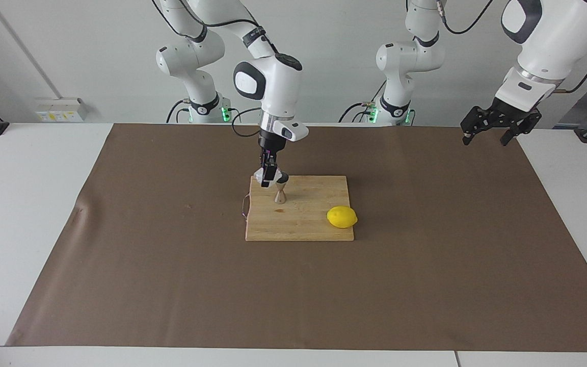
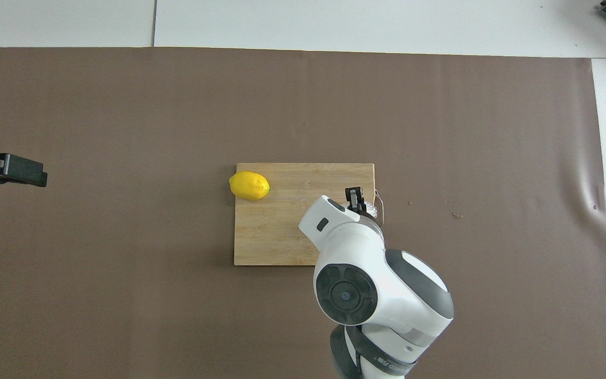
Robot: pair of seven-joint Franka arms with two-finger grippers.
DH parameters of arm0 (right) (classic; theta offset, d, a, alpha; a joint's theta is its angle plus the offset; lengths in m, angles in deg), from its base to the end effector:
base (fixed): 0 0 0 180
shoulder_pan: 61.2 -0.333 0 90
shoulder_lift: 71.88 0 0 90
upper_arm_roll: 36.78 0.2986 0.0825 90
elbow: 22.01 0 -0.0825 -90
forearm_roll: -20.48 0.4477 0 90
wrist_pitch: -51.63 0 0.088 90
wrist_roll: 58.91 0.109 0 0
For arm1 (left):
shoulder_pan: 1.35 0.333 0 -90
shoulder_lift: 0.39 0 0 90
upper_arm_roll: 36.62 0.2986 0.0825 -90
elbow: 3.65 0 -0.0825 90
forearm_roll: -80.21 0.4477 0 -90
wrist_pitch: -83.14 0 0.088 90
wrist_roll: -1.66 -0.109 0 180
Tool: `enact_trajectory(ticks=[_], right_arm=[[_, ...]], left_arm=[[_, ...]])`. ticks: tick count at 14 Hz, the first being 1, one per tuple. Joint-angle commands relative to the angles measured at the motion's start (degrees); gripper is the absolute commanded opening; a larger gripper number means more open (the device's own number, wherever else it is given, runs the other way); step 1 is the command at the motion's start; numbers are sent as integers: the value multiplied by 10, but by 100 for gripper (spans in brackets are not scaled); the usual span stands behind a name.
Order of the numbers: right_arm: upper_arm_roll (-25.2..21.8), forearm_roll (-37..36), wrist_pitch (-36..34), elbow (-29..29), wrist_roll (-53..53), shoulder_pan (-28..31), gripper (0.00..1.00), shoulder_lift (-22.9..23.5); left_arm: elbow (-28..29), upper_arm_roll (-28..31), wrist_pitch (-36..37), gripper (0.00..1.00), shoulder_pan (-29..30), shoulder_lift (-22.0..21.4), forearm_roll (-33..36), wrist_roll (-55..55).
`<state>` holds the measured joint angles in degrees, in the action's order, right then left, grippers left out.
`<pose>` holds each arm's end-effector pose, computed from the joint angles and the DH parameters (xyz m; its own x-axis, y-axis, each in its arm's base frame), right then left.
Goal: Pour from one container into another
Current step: 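Tilt the white cup with the right gripper above the metal cup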
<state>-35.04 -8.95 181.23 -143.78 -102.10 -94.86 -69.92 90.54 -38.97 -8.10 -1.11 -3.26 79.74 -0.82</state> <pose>0.5064 0.3430 0.3522 -0.0659 0.9649 -0.2541 0.9355 0.1484 0.3207 0.6043 -0.0237 0.5984 0.9968 -0.0798 -0.0012 -0.0798 -0.9968 0.0062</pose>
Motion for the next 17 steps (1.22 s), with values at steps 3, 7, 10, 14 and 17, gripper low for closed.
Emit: enact_trajectory(ticks=[3,7,10,14,17], right_arm=[[4,-23,7,-14,17,1,48,-5],[4,-29,5,-13,29,0,48,-6],[4,-36,3,-13,37,-2,48,-6],[4,-36,-4,-8,37,-2,49,-6],[4,-36,-6,-7,41,-2,49,-6]], left_arm=[[6,5,6,100,-4,-7,-4,-2],[6,5,6,100,-4,-7,-4,-2],[6,5,6,100,-4,-7,-3,-2],[6,5,6,100,-4,-6,-4,-2],[6,5,6,100,-4,-7,-3,-2]])
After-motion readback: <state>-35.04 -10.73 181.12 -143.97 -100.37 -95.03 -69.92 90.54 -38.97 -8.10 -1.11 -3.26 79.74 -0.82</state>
